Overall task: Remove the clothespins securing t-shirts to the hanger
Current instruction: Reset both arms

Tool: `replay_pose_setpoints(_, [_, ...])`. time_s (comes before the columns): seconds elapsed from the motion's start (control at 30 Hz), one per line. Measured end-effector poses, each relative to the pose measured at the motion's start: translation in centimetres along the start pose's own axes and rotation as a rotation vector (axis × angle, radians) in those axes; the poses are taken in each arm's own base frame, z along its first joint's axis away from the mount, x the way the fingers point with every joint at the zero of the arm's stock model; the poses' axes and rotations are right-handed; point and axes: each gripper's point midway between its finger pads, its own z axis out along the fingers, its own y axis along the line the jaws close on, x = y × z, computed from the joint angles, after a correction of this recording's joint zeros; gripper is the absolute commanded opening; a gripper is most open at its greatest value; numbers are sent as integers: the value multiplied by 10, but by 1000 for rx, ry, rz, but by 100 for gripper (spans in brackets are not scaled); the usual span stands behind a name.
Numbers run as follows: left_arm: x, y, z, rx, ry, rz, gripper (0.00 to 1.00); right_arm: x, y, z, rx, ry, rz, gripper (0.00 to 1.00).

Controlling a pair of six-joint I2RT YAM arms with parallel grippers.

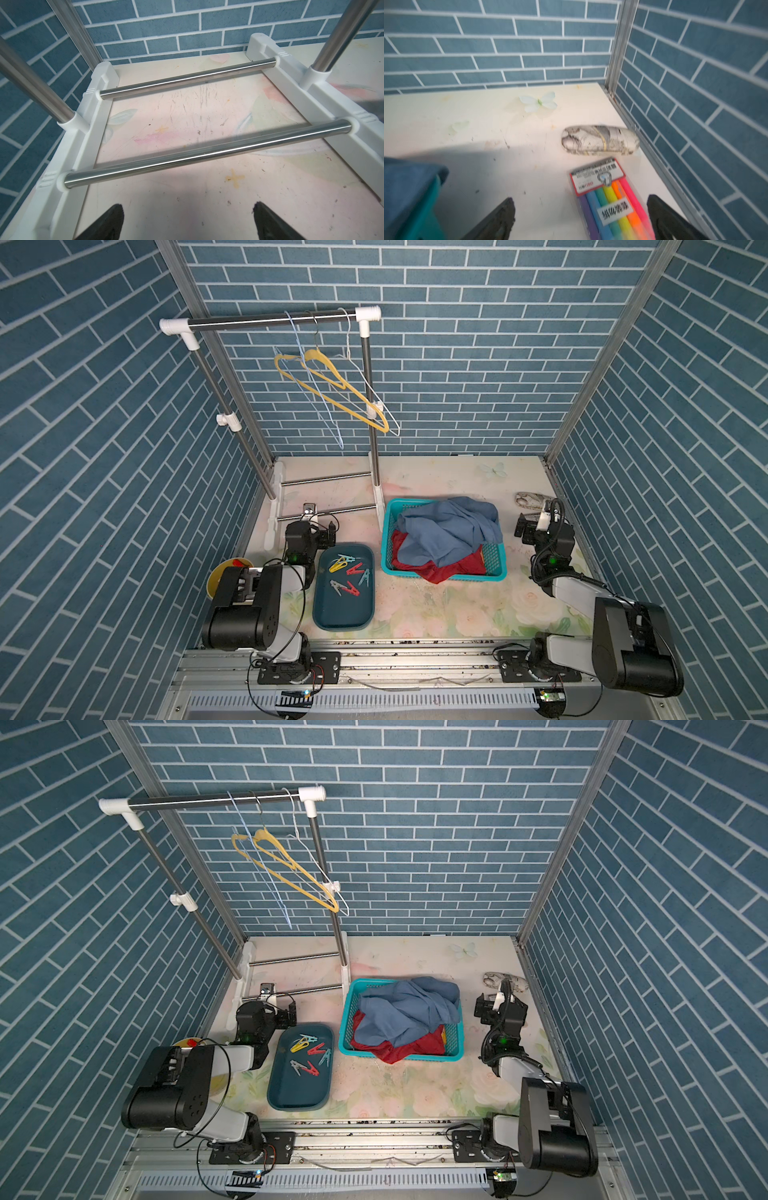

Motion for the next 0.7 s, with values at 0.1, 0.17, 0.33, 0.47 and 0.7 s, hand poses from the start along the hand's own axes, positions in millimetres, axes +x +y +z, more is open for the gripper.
replay_pose_setpoints(0.1, [0,0,0,-5,1,2,99,21,0,5,5,54,8,99])
replay_pose_setpoints(0.17, [0,0,0,-6,1,4,99,29,1,12,2,65,7,99])
replay_pose_setpoints(0.33, [0,-1,0,-12,0,9,99,55,6,26,-7,136,-2,99])
replay_pose_setpoints(0.47, [-1,0,0,-15,-1,9,99,45,6,29,-7,111,1,99])
replay_pose_setpoints(0.7, [-1,0,0,-17,0,10,99,41,7,30,-9,101,2,99])
